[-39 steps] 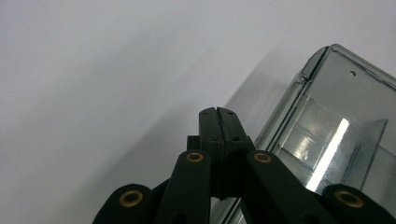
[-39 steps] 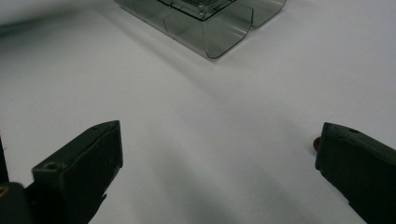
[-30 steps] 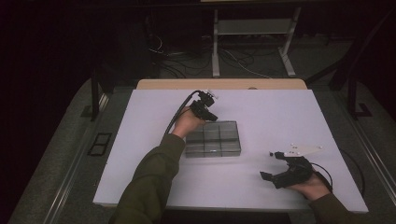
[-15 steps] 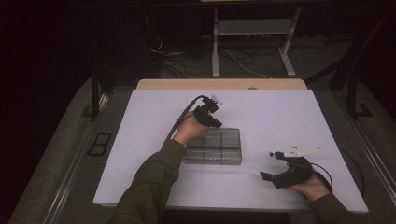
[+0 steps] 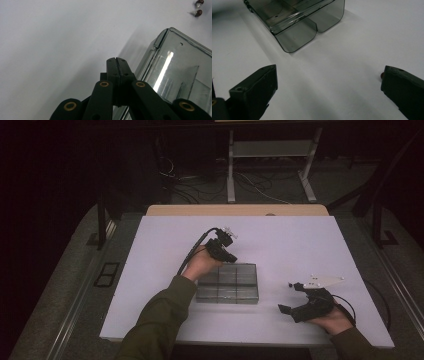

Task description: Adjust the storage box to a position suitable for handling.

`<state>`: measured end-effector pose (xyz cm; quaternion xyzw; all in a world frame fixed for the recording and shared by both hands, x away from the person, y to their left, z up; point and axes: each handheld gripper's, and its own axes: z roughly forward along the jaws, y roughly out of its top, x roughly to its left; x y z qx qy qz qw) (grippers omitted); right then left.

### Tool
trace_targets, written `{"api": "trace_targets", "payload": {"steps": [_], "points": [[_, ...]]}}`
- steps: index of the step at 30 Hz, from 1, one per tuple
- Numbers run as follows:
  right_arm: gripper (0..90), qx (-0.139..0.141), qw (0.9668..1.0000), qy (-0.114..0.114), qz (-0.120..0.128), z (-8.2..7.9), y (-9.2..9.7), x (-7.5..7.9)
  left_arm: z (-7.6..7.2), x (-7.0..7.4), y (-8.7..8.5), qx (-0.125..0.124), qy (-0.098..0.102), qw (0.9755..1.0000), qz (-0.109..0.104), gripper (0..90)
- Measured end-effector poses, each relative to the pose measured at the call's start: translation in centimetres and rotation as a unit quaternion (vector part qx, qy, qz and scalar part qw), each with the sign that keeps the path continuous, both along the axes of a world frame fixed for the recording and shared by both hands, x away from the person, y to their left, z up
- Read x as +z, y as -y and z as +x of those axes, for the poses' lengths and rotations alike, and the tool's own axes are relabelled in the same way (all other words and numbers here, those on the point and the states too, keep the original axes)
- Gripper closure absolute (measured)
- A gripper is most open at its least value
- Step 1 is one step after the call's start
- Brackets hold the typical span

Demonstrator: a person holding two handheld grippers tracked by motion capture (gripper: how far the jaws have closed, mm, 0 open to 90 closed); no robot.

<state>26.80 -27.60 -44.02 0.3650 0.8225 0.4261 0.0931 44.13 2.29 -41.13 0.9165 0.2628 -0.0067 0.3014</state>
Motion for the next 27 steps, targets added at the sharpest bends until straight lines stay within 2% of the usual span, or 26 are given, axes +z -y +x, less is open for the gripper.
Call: {"api": "trace_targets", "payload": {"steps": [2, 4, 8, 9, 10, 11, 13, 15, 16, 17, 19, 20, 21, 23, 24, 25, 26, 27], "points": [[0.4, -0.001, 1.0, -0.001, 0.0, 0.0, 0.0, 0.0, -0.3, -0.1, -0.3, -0.001, 0.004, 1.0, 0.006, 89.7], [0.4, -0.001, 1.0, -0.001, 0.0, 0.0, 0.0, 0.0, -0.4, -0.3, -0.5, 0.003, -0.001, 1.0, 0.008, 89.7], [0.4, -0.001, 1.0, -0.001, -0.001, 0.0, 0.0, 0.0, -0.5, -0.4, -1.0, 0.01, -0.003, 0.9999, -0.006, 89.7], [0.4, -0.001, 1.0, -0.001, -0.001, 0.0, 0.0, 0.0, -0.6, -0.1, -1.4, 0.014, 0.011, 0.9997, -0.018, 89.6], [0.4, -0.002, 1.0, -0.001, 0.0, 0.0, 0.0, 0.0, -0.6, -0.1, -1.4, 0.014, 0.011, 0.9997, -0.018, 89.6], [0.4, -0.002, 1.0, -0.002, 0.0, 0.0, 0.0, 0.0, -0.8, 0.4, -2.1, 0.021, 0.024, 0.9989, -0.034, 89.6], [0.4, -0.002, 1.0, -0.002, -0.001, 0.0, 0.0, 0.0, -1.3, 0.8, -3.2, 0.038, 0.038, 0.9967, -0.06, 89.6], [0.4, -0.001, 1.0, -0.002, -0.001, 0.0, 0.0, -0.1, -1.9, 1.0, -4.6, 0.048, 0.053, 0.9946, -0.075, 89.6], [0.4, -0.002, 1.0, -0.003, -0.001, 0.0, 0.0, -0.1, -1.9, 1.0, -4.6, 0.048, 0.053, 0.9946, -0.075, 89.6], [0.4, -0.002, 1.0, -0.003, -0.001, 0.0, 0.0, -0.1, -2.7, 1.3, -6.0, 0.059, 0.064, 0.9925, -0.085, 89.6], [0.4, -0.001, 1.0, -0.003, -0.002, 0.0, 0.0, -0.1, -3.6, 1.7, -7.4, 0.075, 0.076, 0.9902, -0.09, 89.6], [0.4, -0.001, 1.0, -0.003, -0.002, 0.0, 0.0, -0.1, -4.0, 1.9, -8.3, 0.079, 0.084, 0.9892, -0.091, 89.6], [0.4, -0.001, 1.0, -0.003, -0.002, 0.0, 0.0, -0.1, -4.0, 1.9, -8.3, 0.079, 0.084, 0.9892, -0.091, 89.5], [0.4, -0.002, 1.0, -0.001, -0.002, -0.1, 0.0, -0.1, -5.1, 2.2, -10.0, 0.094, 0.092, 0.9868, -0.094, 89.6], [0.4, 0.0, 1.0, 0.0, -0.002, -0.2, -0.1, -0.1, -6.1, 2.1, -11.7, 0.107, 0.099, 0.9847, -0.095, 89.5], [0.4, 0.0, 1.0, 0.0, -0.003, -0.2, -0.1, -0.1, -6.7, 1.9, -12.5, 0.115, 0.099, 0.9835, -0.098, 89.6], [0.4, 0.0, 1.0, -0.001, -0.003, -0.2, -0.1, -0.1, -6.7, 1.9, -12.5, 0.115, 0.099, 0.9835, -0.098, 89.6], [0.4, 0.0, 1.0, -0.002, -0.004, -0.1, -0.1, -0.1, -7.8, 1.5, -14.0, 0.127, 0.097, 0.9811, -0.109, 89.5]]}}
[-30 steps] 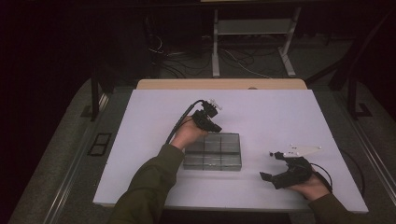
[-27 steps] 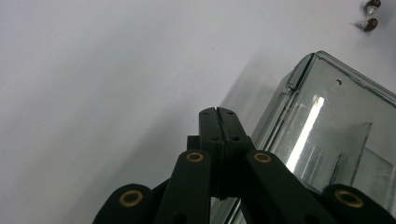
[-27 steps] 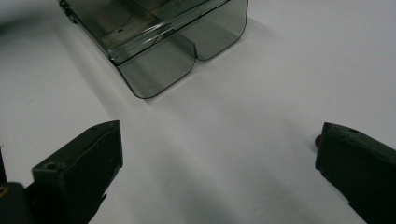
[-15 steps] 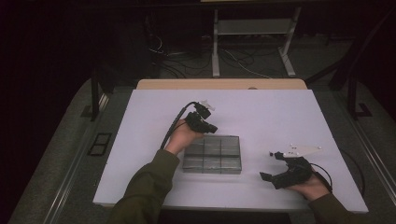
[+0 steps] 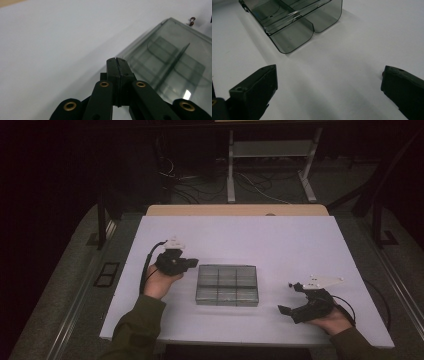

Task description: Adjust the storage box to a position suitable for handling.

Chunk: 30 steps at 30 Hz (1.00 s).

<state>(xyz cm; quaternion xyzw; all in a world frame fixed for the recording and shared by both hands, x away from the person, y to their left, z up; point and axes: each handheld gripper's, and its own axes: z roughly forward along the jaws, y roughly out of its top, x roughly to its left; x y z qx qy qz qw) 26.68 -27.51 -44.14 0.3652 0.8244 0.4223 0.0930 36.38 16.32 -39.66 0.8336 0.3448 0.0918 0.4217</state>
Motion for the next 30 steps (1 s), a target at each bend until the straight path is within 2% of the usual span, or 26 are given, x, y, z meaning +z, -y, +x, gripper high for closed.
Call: {"api": "trace_targets", "payload": {"steps": [5, 6, 7, 9, 11, 16, 21, 23, 28, 30], "points": [[0.4, 0.001, 1.0, 0.0, -0.001, 0.0, 0.0, 0.0, -2.4, -1.1, -2.1, 0.014, -0.012, 0.9998, -0.004, 89.6], [0.4, 0.001, 1.0, 0.0, -0.001, 0.0, 0.0, 0.0, -2.4, -1.1, -2.1, 0.014, -0.012, 0.9998, -0.004, 89.5], [0.4, 0.001, 1.0, -0.001, -0.001, 0.0, 0.0, 0.0, -3.0, -1.7, -2.3, 0.012, -0.018, 0.9998, -0.001, 89.5], [0.4, 0.001, 1.0, 0.0, -0.002, 0.0, 0.0, 0.0, -3.4, -2.4, -2.2, 0.007, -0.026, 0.9996, 0.004, 89.5], [0.4, 0.001, 1.0, 0.001, -0.002, 0.0, -0.1, -0.1, -3.5, -2.7, -2.0, 0.005, -0.031, 0.9995, 0.003, 89.5], [0.4, -0.001, 1.0, 0.0, -0.002, 0.0, -0.1, -0.1, -3.4, -3.5, -0.7, -0.025, -0.046, 0.9983, 0.024, 89.5], [0.4, -0.001, 1.0, 0.0, -0.002, 0.0, -0.1, -0.2, -3.3, -3.7, -0.4, -0.032, -0.046, 0.998, 0.028, 89.5], [0.4, 0.0, 1.0, 0.0, -0.003, -0.1, -0.1, -0.2, -3.2, -3.9, -0.2, -0.036, -0.052, 0.9977, 0.026, 89.5], [0.4, 0.0, 1.0, 0.001, -0.003, -0.1, -0.1, -0.2, -3.3, -4.1, 0.5, -0.048, -0.047, 0.9967, 0.045, 89.5], [0.4, 0.001, 1.0, 0.001, -0.003, -0.1, -0.1, -0.2, -3.3, -4.1, 0.5, -0.048, -0.049, 0.9969, 0.039, 89.5]]}}
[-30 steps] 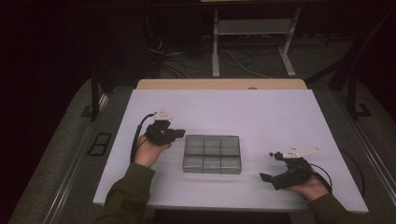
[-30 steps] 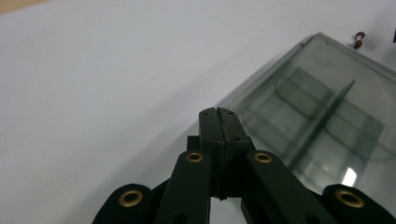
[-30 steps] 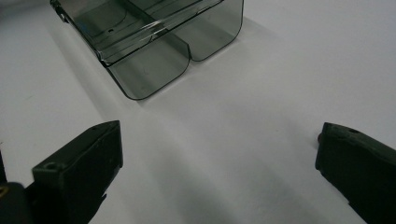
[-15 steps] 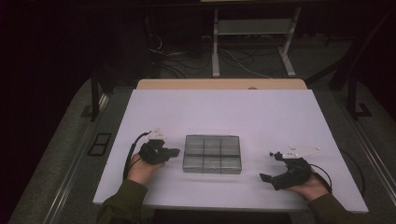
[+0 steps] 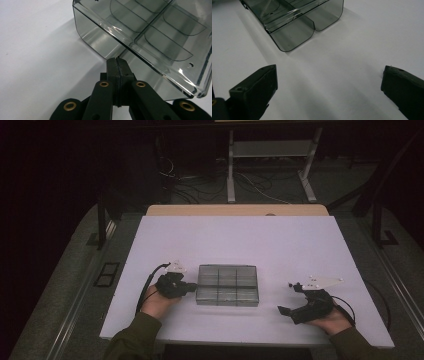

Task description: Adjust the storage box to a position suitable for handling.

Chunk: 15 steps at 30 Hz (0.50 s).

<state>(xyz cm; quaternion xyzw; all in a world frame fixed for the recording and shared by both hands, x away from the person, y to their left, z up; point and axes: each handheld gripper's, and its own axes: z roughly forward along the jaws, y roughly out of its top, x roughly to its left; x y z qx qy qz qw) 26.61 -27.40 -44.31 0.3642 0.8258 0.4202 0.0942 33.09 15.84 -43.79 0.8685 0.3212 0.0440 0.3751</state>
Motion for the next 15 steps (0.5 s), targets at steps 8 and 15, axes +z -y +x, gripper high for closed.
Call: {"api": "trace_targets", "payload": {"steps": [8, 15], "points": [[0.4, 0.0, 1.0, 0.0, 0.0, 0.0, 0.0, 0.0, 0.1, -0.1, 1.5, -0.022, 0.006, 0.9997, -0.001, 89.6], [0.4, 0.001, 1.0, -0.002, 0.0, 0.0, 0.0, 0.0, 0.3, -0.2, 2.7, -0.031, 0.01, 0.9995, -0.003, 89.5]]}}
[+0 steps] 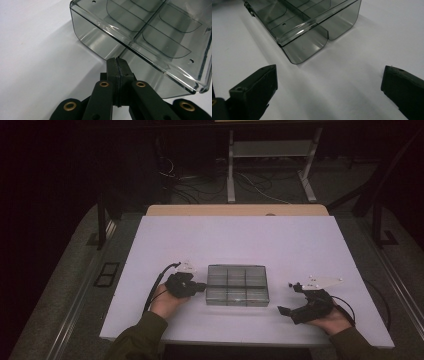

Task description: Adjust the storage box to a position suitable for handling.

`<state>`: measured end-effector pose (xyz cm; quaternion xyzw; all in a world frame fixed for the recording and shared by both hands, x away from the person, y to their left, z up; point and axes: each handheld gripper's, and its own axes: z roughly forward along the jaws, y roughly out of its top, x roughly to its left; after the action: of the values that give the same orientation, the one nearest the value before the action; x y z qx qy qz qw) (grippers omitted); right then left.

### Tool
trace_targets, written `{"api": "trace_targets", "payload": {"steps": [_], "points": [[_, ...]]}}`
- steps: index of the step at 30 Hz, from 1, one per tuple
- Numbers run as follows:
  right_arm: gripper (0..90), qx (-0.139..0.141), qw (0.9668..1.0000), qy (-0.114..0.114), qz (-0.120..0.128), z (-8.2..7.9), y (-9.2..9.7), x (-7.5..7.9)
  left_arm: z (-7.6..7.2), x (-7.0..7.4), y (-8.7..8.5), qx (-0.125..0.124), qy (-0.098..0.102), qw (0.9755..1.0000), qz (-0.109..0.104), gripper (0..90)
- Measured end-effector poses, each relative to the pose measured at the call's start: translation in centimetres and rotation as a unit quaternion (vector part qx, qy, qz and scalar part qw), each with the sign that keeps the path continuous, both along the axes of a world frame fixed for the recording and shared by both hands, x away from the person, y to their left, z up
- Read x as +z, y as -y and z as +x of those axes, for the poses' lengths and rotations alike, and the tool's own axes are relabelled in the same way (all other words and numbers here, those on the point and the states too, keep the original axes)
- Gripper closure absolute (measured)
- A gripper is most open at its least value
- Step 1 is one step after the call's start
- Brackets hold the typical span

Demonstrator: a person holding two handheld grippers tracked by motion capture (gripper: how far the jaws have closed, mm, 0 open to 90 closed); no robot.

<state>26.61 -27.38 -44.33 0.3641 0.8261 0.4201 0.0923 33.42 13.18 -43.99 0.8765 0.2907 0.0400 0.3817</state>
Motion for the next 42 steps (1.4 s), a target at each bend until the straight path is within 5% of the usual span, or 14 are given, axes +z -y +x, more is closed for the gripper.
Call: {"api": "trace_targets", "payload": {"steps": [18, 36, 42], "points": [[0.4, 0.003, 1.0, 0.002, 0.0, 0.0, 0.0, 0.0, 0.3, -0.1, 1.8, -0.012, 0.008, 0.9999, -0.007, 89.2], [0.4, 0.007, 1.0, -0.001, 0.002, -0.1, 0.1, 0.0, -1.0, 0.8, -0.7, 0.015, 0.021, 0.9996, -0.008, 58.1], [0.4, 0.012, 0.9999, -0.004, 0.007, -0.1, 0.3, 0.2, -2.4, 1.3, -2.1, 0.021, 0.026, 0.999, -0.028, 45.6]]}}
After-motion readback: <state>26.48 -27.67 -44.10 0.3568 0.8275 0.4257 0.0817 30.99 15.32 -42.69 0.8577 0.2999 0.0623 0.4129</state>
